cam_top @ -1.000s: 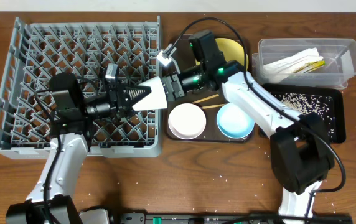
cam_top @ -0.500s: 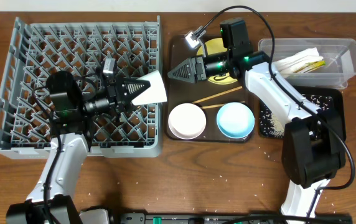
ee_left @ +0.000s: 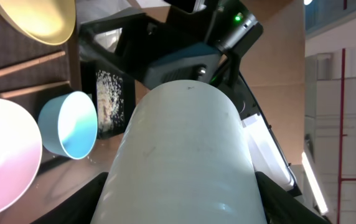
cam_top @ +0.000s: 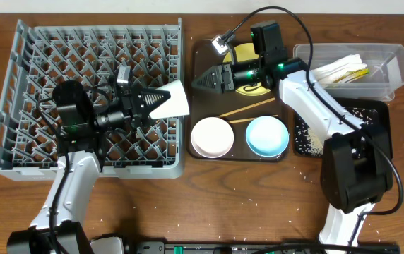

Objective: Sort waste into correct bins and load items into the dishwasher
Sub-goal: 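Grasp the cup with the left gripper and release the right gripper, then lower the cup into the dish rack with the left gripper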

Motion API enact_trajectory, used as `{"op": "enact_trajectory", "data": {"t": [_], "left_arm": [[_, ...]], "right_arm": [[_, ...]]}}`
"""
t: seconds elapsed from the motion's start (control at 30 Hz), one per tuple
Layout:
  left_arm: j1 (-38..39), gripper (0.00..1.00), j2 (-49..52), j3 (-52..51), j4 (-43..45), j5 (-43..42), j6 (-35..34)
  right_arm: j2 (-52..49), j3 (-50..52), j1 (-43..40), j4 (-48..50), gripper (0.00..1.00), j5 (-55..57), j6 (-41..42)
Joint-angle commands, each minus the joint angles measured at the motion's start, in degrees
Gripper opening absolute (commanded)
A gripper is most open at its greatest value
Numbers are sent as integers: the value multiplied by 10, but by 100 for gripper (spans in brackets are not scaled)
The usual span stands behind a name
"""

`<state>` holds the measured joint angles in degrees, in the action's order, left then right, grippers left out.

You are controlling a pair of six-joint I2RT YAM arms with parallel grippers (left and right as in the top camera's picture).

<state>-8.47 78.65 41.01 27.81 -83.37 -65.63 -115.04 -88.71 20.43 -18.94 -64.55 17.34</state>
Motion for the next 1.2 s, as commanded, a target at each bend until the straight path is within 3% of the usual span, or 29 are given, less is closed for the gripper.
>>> {"op": "enact_trajectory", "data": {"t": [0.0,0.2,0.33,0.6,0.7,0.97,1.17], "left_arm": [[1,33,-1,9,11,31,45],[1,33,-1,9,10,136,45],[1,32,-1,13,10,165,45],[7,33,-4,58,-93,246,61],[23,33,-5,89,-187,287,101],[120,33,-5,264,-607,507,297],[184,34,-5,314,-795,700,330]], "right_arm": [[8,1,-17,-32,65,106,-35],[69,-5,-32,-162,70,315,-119],[127,-5,-33,-210,80,433,-139],[180,-5,-33,-250,87,494,-144],[180,-5,-33,-262,91,496,-145],[180,-5,-33,-271,96,504,-149],[180,-5,-32,-276,98,509,-149]]}}
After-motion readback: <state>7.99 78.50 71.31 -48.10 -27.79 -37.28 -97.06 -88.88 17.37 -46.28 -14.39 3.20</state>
